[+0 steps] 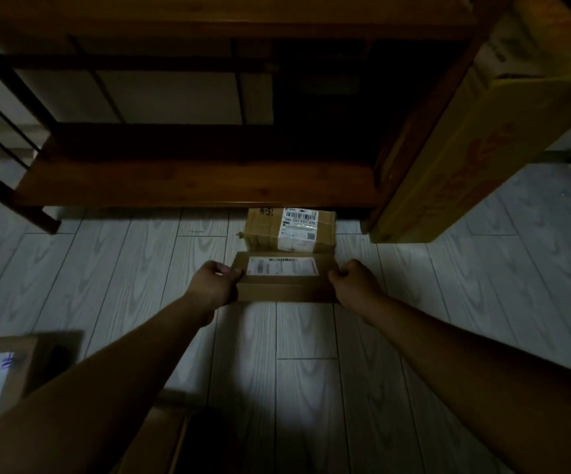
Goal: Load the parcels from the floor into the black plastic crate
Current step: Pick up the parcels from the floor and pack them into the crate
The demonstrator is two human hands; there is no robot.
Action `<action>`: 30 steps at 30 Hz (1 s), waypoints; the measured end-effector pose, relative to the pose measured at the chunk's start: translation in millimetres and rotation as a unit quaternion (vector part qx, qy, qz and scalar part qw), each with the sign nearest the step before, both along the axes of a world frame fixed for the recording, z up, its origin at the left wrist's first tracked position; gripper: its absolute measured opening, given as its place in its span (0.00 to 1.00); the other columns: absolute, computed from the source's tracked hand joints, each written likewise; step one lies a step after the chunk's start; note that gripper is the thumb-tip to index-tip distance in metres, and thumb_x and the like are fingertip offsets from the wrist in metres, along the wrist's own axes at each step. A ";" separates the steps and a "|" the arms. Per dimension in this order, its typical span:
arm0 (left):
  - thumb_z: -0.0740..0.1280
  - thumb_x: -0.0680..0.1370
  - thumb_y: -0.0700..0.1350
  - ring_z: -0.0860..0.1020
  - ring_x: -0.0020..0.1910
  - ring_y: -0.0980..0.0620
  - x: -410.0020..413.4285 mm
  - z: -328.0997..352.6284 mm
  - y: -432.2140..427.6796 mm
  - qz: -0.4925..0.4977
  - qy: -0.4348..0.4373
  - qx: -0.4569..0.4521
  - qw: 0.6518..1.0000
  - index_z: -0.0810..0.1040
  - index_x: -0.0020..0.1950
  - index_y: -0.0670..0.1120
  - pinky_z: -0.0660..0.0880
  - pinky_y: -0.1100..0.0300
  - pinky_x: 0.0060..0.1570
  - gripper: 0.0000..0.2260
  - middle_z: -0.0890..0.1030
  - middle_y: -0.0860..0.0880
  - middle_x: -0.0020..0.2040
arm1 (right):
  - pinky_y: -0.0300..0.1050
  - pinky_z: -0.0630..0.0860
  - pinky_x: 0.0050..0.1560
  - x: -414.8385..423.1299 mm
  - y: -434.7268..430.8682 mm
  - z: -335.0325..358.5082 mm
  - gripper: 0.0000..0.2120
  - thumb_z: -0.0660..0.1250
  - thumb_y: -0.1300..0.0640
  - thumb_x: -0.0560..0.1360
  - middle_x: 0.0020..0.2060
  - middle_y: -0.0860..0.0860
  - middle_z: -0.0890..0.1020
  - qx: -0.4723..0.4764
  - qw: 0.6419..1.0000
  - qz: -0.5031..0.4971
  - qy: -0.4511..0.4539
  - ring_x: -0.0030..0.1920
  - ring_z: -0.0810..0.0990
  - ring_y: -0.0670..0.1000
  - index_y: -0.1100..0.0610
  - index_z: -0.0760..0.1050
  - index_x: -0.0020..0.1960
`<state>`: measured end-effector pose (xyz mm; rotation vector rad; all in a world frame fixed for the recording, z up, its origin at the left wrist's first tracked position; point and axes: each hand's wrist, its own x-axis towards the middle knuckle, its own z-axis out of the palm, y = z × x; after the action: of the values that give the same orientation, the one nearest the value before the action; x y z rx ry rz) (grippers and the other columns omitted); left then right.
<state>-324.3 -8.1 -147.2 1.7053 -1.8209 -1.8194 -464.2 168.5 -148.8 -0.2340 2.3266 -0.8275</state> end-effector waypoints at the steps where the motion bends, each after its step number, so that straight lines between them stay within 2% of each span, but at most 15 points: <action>1: 0.70 0.75 0.42 0.78 0.46 0.43 3.2 -2.3 -4.4 -0.006 0.008 0.004 1.000 0.70 0.59 0.44 0.79 0.51 0.42 0.15 0.77 0.38 0.54 | 0.42 0.74 0.37 0.4 -1.4 -2.7 0.16 0.61 0.54 0.79 0.53 0.56 0.78 0.000 1.000 0.002 -0.002 0.43 0.78 0.53 0.58 0.68 0.65; 3: 0.70 0.73 0.35 0.78 0.46 0.44 12.0 -4.4 -10.7 -0.049 0.016 0.039 0.998 0.58 0.74 0.44 0.77 0.53 0.42 0.33 0.76 0.40 0.54 | 0.43 0.75 0.39 2.9 -3.9 -7.3 0.21 0.63 0.57 0.78 0.60 0.57 0.76 0.000 1.000 0.004 -0.011 0.48 0.78 0.54 0.56 0.63 0.69; 5: 0.69 0.72 0.31 0.77 0.47 0.45 20.4 -3.5 -12.2 -0.094 0.009 0.047 0.994 0.51 0.77 0.44 0.77 0.55 0.42 0.39 0.77 0.42 0.55 | 0.46 0.77 0.43 8.3 -5.5 -9.1 0.30 0.64 0.59 0.78 0.65 0.58 0.72 -0.002 1.000 0.020 -0.019 0.56 0.77 0.59 0.52 0.55 0.75; 7: 0.68 0.72 0.29 0.77 0.46 0.47 25.7 -2.8 -11.5 -0.121 0.011 0.025 0.992 0.54 0.77 0.49 0.77 0.55 0.38 0.39 0.76 0.47 0.51 | 0.49 0.77 0.52 14.5 -6.3 -9.8 0.35 0.64 0.62 0.77 0.69 0.56 0.69 -0.014 0.999 0.038 -0.020 0.63 0.74 0.60 0.49 0.50 0.77; 9: 0.67 0.72 0.28 0.76 0.49 0.46 28.8 -3.9 -11.1 -0.139 0.013 -0.011 0.990 0.55 0.76 0.52 0.78 0.55 0.36 0.38 0.73 0.50 0.49 | 0.55 0.74 0.62 18.5 -7.4 -10.4 0.36 0.64 0.63 0.77 0.71 0.55 0.68 -0.022 0.998 0.050 -0.008 0.68 0.70 0.59 0.49 0.50 0.78; 13: 0.66 0.74 0.31 0.74 0.57 0.44 31.2 5.4 -12.3 -0.141 0.062 -0.040 0.987 0.53 0.76 0.54 0.80 0.46 0.48 0.38 0.70 0.48 0.58 | 0.59 0.74 0.63 17.3 -14.4 2.5 0.37 0.63 0.63 0.77 0.72 0.55 0.66 -0.030 0.998 0.050 0.013 0.68 0.69 0.59 0.48 0.48 0.78; 15: 0.65 0.75 0.32 0.73 0.57 0.46 33.4 28.6 -10.7 -0.109 0.092 -0.043 0.989 0.53 0.77 0.53 0.79 0.49 0.47 0.36 0.68 0.50 0.59 | 0.58 0.73 0.64 16.6 -19.5 25.1 0.36 0.62 0.62 0.78 0.73 0.54 0.66 -0.030 0.998 0.055 0.031 0.69 0.69 0.59 0.47 0.47 0.78; 18: 0.63 0.77 0.33 0.73 0.57 0.46 48.5 88.5 -6.5 -0.031 0.113 -0.018 0.993 0.57 0.76 0.51 0.78 0.57 0.43 0.31 0.68 0.50 0.63 | 0.54 0.74 0.63 24.2 -25.3 89.2 0.37 0.60 0.61 0.79 0.75 0.53 0.63 -0.009 0.996 0.081 0.041 0.69 0.69 0.58 0.45 0.43 0.78; 21: 0.63 0.77 0.33 0.74 0.60 0.43 71.2 173.0 -4.9 -0.001 0.103 -0.009 0.995 0.60 0.75 0.50 0.78 0.54 0.47 0.29 0.70 0.48 0.68 | 0.54 0.71 0.66 41.3 -29.0 181.7 0.37 0.60 0.60 0.80 0.76 0.53 0.58 -0.001 0.992 0.120 0.049 0.70 0.67 0.58 0.45 0.41 0.78; 24: 0.63 0.77 0.32 0.76 0.54 0.45 96.1 277.3 -6.4 0.021 0.097 0.005 0.995 0.63 0.73 0.48 0.78 0.54 0.43 0.27 0.72 0.48 0.63 | 0.50 0.67 0.67 67.3 -28.3 285.0 0.36 0.59 0.59 0.80 0.77 0.53 0.54 0.010 0.988 0.147 0.051 0.73 0.62 0.57 0.48 0.40 0.78; 27: 0.65 0.76 0.34 0.78 0.49 0.48 128.5 386.9 -11.8 0.013 0.082 0.011 0.997 0.66 0.70 0.49 0.78 0.54 0.41 0.24 0.75 0.47 0.61 | 0.51 0.64 0.69 97.1 -24.8 386.6 0.35 0.60 0.59 0.80 0.77 0.52 0.54 0.003 0.991 0.133 0.018 0.75 0.59 0.57 0.47 0.41 0.78; 30: 0.64 0.76 0.33 0.78 0.48 0.47 161.0 488.8 -15.8 0.013 0.076 0.007 0.997 0.67 0.69 0.48 0.78 0.52 0.41 0.23 0.76 0.45 0.61 | 0.55 0.61 0.73 128.0 -20.9 480.9 0.37 0.61 0.58 0.79 0.78 0.51 0.53 -0.026 0.992 0.127 -0.009 0.76 0.56 0.56 0.45 0.42 0.78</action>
<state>-163.3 -23.9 341.6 1.5416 -1.7216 -1.8991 -336.2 147.6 332.1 -0.5313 2.2029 -0.7579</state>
